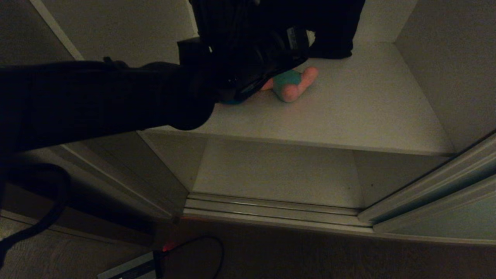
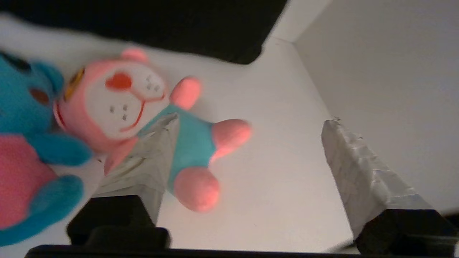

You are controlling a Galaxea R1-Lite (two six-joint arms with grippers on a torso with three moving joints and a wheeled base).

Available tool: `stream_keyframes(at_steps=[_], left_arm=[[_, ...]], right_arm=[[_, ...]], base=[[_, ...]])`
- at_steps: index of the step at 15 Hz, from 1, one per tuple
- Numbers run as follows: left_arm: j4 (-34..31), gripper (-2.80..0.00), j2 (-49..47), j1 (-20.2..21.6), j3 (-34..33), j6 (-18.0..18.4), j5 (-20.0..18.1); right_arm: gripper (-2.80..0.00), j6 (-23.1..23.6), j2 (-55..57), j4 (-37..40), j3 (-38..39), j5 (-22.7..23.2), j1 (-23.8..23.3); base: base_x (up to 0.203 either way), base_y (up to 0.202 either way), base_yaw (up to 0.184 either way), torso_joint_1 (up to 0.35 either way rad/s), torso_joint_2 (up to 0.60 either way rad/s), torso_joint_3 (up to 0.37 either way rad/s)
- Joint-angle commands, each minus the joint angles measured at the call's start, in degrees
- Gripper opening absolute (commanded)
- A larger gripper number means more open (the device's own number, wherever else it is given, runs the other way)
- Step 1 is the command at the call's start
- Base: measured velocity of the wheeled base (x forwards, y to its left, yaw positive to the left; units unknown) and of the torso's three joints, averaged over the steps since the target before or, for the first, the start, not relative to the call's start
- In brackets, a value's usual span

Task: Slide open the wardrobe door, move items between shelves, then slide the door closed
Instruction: Place the pink doll on the higher shelf, then close the door

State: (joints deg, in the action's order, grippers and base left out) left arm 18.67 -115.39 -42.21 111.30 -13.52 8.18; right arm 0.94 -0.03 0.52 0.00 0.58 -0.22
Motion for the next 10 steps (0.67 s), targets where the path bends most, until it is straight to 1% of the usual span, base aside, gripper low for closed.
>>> stream_keyframes(at_steps=[1, 3, 5, 6, 7, 8, 10], left_arm=[[-4.9, 0.0, 7.4, -1.7, -0.2, 2.0, 0.2], [-11.5, 0.0, 11.5, -2.4, -0.7, 2.5, 2.1], [-19.1, 0.0, 14.8, -2.6, -1.4, 2.6, 2.1], [-23.0, -2.8, 16.7, -2.8, -2.0, 2.6, 2.0], [-26.6, -2.8, 19.8, -2.8, -3.0, 2.6, 1.5], [-29.1, -2.8, 22.7, -2.9, -4.5, 2.6, 0.1], [-32.0, -2.8, 29.3, -3.0, -8.6, 3.5, -4.7]], right_arm=[[-2.8, 0.0, -0.1, 0.0, 0.2, 0.0, 0.0], [-2.8, 0.0, -0.1, 0.0, 0.2, 0.0, 0.0], [-2.8, 0.0, -0.1, 0.0, 0.2, 0.0, 0.0], [-2.8, 0.0, -0.1, 0.0, 0.2, 0.0, 0.0], [-2.8, 0.0, -0.1, 0.0, 0.2, 0.0, 0.0], [-2.8, 0.0, 0.0, 0.0, 0.2, 0.0, 0.0], [-2.8, 0.0, -0.1, 0.0, 0.2, 0.0, 0.0]], base=[[0.0, 0.0, 0.0, 0.0, 0.0, 0.0], [0.0, 0.0, 0.0, 0.0, 0.0, 0.0], [0.0, 0.0, 0.0, 0.0, 0.0, 0.0], [0.0, 0.0, 0.0, 0.0, 0.0, 0.0], [0.0, 0.0, 0.0, 0.0, 0.0, 0.0], [0.0, 0.0, 0.0, 0.0, 0.0, 0.0], [0.0, 0.0, 0.0, 0.0, 0.0, 0.0]])
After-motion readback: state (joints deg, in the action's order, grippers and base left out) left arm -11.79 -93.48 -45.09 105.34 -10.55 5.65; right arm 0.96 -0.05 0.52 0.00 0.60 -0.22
